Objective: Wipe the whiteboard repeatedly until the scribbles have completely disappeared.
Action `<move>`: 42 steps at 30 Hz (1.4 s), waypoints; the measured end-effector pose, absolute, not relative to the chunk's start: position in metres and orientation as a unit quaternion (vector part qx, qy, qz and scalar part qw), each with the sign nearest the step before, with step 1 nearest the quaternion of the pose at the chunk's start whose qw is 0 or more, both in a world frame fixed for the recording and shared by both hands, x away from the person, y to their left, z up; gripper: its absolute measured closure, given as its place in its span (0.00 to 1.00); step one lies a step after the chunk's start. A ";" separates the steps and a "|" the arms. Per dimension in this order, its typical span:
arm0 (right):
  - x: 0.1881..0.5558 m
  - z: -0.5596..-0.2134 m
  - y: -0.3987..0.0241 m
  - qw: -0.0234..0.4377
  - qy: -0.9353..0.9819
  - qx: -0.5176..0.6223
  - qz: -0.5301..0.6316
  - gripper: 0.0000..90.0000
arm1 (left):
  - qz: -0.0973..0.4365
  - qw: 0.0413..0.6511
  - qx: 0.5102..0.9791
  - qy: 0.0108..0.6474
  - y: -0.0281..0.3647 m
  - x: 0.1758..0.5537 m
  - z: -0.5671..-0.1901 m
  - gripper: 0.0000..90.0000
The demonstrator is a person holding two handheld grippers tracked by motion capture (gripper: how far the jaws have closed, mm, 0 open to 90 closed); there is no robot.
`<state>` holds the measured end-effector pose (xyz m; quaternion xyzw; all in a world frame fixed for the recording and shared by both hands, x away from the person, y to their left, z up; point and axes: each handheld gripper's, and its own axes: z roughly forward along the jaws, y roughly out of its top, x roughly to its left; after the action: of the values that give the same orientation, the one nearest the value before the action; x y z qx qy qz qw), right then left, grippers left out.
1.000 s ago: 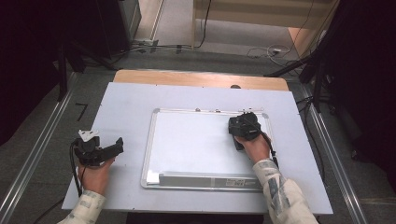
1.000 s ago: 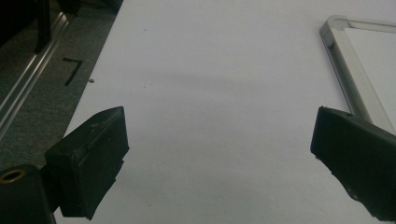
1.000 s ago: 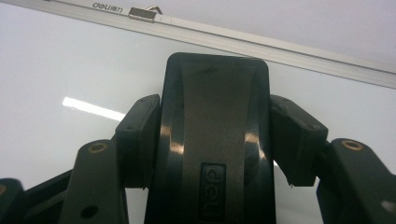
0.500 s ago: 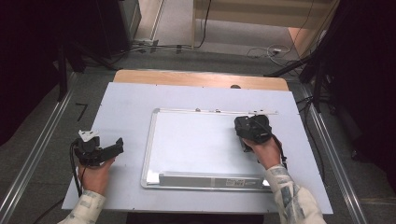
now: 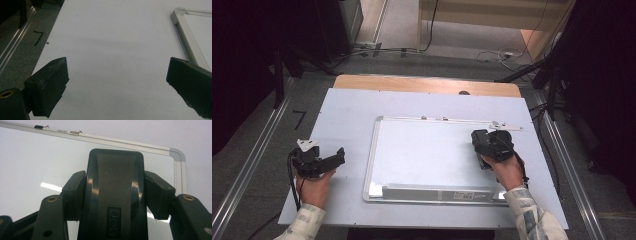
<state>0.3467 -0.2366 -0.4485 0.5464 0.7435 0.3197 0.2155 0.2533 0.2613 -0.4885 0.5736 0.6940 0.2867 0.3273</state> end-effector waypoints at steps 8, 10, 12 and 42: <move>0.337 -0.448 -0.245 0.218 0.738 0.550 0.324 0.41 | 0.287 0.325 0.575 0.694 0.261 0.254 -0.489 0.05; 0.334 -0.448 -0.248 0.219 0.736 0.550 0.327 0.41 | 0.286 0.325 0.574 0.694 0.261 0.253 -0.489 0.05; 0.332 -0.447 -0.251 0.222 0.734 0.552 0.327 0.41 | 0.286 0.326 0.575 0.694 0.261 0.253 -0.489 0.05; 0.299 -0.456 -0.283 0.223 0.714 0.581 0.321 0.41 | 0.287 0.329 0.572 0.695 0.261 0.252 -0.488 0.05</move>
<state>0.2993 -0.2832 -0.4557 0.5813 0.7137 0.3205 0.2235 0.2522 0.2615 -0.4876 0.5721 0.6945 0.2866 0.3289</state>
